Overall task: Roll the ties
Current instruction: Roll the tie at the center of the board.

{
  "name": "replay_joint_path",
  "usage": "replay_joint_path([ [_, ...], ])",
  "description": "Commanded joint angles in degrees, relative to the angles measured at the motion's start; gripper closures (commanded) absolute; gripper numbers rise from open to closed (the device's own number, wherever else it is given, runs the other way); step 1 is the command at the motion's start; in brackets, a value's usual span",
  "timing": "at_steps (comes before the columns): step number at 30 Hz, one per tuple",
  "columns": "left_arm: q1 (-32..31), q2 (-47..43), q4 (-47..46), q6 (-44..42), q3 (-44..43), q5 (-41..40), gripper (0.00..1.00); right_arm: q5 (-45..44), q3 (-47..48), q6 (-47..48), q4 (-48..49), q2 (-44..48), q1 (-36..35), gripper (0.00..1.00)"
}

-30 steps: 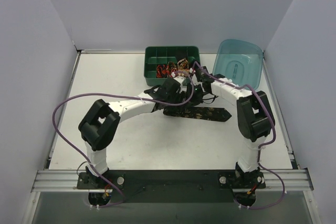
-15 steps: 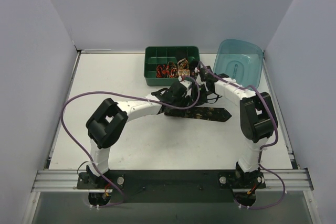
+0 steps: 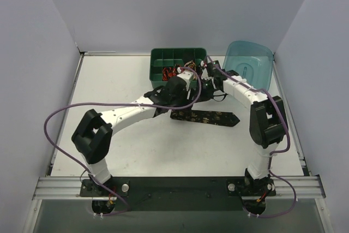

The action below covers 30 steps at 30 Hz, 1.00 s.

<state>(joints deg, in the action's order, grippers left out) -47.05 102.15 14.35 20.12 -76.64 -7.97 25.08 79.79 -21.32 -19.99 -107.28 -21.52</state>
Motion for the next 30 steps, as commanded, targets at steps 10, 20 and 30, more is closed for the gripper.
replay_joint_path([
  [10, 4.7, -14.0, -6.2, -1.0, 15.1, 10.1, 1.0, 0.1, 11.9, -0.7, 1.2, -10.8, -2.8, 1.0],
  [20, 3.9, -12.4, -16.4, -2.5, 25.6, 17.0, 1.0, -2.5, 16.2, -1.6, 1.1, -16.5, -4.1, 1.0],
  [30, 3.1, -4.5, -18.7, -3.7, 22.4, 19.1, 1.0, -4.3, 19.1, -1.4, -0.4, -20.3, -5.5, 1.0],
])
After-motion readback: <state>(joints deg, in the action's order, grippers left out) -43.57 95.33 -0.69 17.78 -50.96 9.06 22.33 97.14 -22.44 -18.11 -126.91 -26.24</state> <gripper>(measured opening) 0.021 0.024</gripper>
